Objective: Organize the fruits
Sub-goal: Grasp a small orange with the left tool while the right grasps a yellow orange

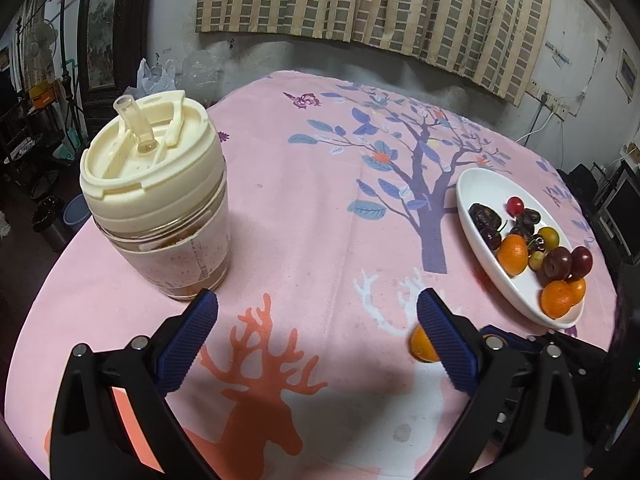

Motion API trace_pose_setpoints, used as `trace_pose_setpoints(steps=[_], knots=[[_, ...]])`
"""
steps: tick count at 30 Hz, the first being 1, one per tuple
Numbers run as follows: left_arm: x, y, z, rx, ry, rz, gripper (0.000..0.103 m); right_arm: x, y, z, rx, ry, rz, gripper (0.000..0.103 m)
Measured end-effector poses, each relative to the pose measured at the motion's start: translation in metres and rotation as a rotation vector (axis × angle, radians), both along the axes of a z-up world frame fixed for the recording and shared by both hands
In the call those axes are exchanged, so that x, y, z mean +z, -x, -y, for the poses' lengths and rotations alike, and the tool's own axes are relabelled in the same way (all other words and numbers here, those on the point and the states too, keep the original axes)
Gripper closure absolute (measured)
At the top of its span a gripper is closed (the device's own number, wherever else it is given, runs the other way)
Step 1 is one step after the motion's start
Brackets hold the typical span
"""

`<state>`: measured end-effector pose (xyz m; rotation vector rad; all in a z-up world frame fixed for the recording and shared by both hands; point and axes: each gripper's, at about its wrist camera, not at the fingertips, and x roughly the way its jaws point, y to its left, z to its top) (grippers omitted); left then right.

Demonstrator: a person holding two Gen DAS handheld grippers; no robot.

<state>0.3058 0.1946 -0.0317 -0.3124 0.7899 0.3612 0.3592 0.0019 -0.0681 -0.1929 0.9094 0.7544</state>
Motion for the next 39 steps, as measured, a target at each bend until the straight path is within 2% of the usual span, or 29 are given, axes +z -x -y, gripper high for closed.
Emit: trace_pose_setpoints(steps=[4,7,10,13,17,20,25,26,27,28,29,30,31,32,35,36,39], knots=[[-0.005,-0.003,0.000,-0.013,0.005,-0.014,0.005,0.012,0.002,0.033,-0.095,-0.052,0.009,0.063],[-0.007,-0.006,0.013,-0.057,-0.030,-0.020,0.005,0.010,0.006,0.053,-0.145,-0.051,-0.005,0.063],[-0.011,-0.009,0.037,-0.160,-0.097,-0.026,0.005,0.007,0.012,0.066,-0.175,-0.031,-0.001,0.063],[-0.018,-0.015,0.061,-0.303,-0.117,-0.044,0.005,0.005,0.017,0.078,-0.195,-0.040,-0.020,0.063],[-0.025,-0.019,0.079,-0.374,-0.184,-0.029,0.005,0.001,0.020,0.083,-0.210,-0.036,-0.038,0.063],[-0.030,-0.028,0.083,-0.407,-0.152,-0.036,0.005,0.000,0.021,0.081,-0.205,-0.030,-0.040,0.063],[-0.041,-0.038,0.088,-0.403,-0.148,-0.081,0.005,-0.001,0.021,0.080,-0.205,-0.019,-0.046,0.063],[-0.041,-0.038,0.086,-0.400,-0.134,-0.078,0.010,-0.002,0.021,0.079,-0.205,-0.016,-0.048,0.063],[-0.040,-0.036,0.084,-0.396,-0.125,-0.072,0.020,-0.002,0.021,0.078,-0.204,-0.013,-0.049,0.063],[-0.042,-0.036,0.082,-0.401,-0.107,-0.077,0.027,-0.002,0.021,0.078,-0.202,-0.009,-0.048,0.063],[-0.044,-0.037,0.081,-0.406,-0.096,-0.086,0.039,-0.002,0.021,0.077,-0.201,-0.007,-0.046,0.063],[-0.047,-0.037,0.080,-0.408,-0.094,-0.102,0.044,-0.002,0.022,0.077,-0.201,-0.005,-0.043,0.063],[-0.046,-0.037,0.081,-0.410,-0.106,-0.099,0.045,-0.001,0.022,0.077,-0.201,-0.003,-0.039,0.063],[-0.046,-0.036,0.083,-0.416,-0.110,-0.096,0.052,-0.001,0.023,0.077,-0.202,-0.002,-0.035,0.063],[-0.046,-0.035,0.086,-0.435,-0.118,-0.093,0.059,-0.001,0.022,0.077,-0.207,0.002,-0.031,0.063],[-0.046,-0.034,0.086,-0.439,-0.119,-0.092,0.064,-0.001,0.022,0.077,-0.208,0.002,-0.034,0.063],[-0.045,-0.034,0.088,-0.439,-0.129,-0.092,0.064,-0.001,0.022,0.078,-0.209,0.000,-0.034,0.063]])
